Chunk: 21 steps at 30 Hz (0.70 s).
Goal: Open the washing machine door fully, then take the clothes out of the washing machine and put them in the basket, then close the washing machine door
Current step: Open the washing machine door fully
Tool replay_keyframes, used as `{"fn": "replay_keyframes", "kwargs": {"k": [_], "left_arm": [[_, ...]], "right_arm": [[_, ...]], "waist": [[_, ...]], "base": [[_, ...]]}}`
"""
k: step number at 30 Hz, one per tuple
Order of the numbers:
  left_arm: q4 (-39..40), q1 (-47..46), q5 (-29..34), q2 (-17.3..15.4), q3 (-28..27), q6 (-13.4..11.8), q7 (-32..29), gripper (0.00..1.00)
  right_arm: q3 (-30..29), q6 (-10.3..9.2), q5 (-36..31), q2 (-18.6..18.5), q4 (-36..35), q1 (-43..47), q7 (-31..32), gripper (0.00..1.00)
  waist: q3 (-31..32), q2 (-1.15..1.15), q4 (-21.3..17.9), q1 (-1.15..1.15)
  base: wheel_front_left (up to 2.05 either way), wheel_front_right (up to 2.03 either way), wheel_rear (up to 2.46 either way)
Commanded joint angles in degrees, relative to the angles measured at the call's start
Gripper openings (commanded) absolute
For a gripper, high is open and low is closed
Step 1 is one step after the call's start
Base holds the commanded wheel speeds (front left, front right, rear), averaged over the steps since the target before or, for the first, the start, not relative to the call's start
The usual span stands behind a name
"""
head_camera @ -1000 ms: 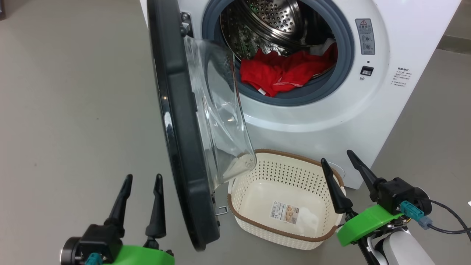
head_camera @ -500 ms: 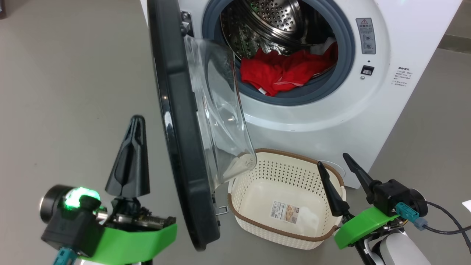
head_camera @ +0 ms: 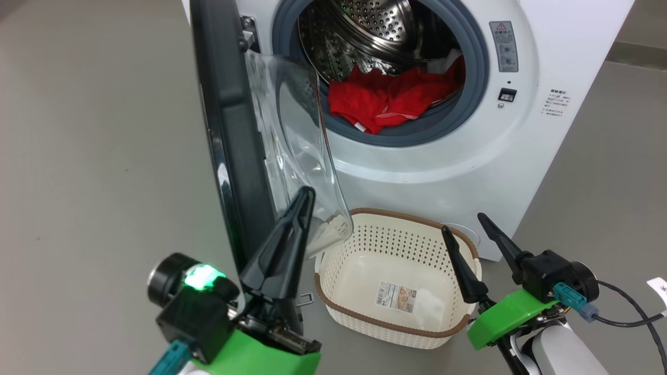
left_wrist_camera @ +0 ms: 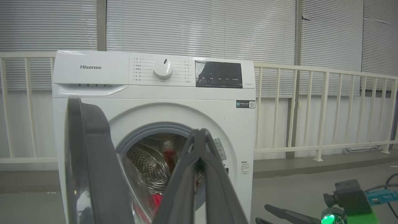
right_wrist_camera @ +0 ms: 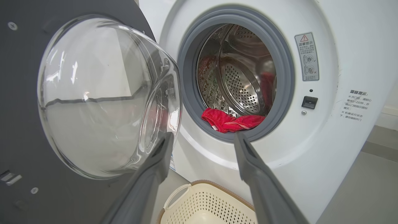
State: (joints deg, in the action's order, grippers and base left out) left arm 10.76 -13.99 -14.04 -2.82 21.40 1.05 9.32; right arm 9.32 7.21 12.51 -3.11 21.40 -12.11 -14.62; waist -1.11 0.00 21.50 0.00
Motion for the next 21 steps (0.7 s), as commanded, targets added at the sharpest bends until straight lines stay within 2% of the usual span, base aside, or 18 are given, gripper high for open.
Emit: {"fn": "replay_keyframes", "kwargs": {"k": [1,11,21], "left_arm": [[0.69,-0.58,-0.53,-0.33,-1.34,0.13,-0.55,0.00],[-4.33,2.50,-2.72,-0.60,1.37,0.35,-5.77,0.00],[-7.51,3.51,-2.95,-0.95,-0.64,-3.28,-7.86,0.00]], "right_arm": [[1.09,0.28,-0.42,0.24,-1.32,-2.35,-0.38,1.00],[0.34,0.28,-0.99,0.24,-1.16,-2.78,-0.38,1.00],[-0.16,0.28,-0.77,0.24,-1.03,-3.29,-0.38,1.00]], "waist": [[-0.24,0.00,-0.21,0.00],[-1.77,0.00,-0.16,0.00],[-2.32,0.00,0.68,0.00]], "base": [[0.00,0.00,0.00],[0.00,0.00,0.00],[0.00,0.00,0.00]]}}
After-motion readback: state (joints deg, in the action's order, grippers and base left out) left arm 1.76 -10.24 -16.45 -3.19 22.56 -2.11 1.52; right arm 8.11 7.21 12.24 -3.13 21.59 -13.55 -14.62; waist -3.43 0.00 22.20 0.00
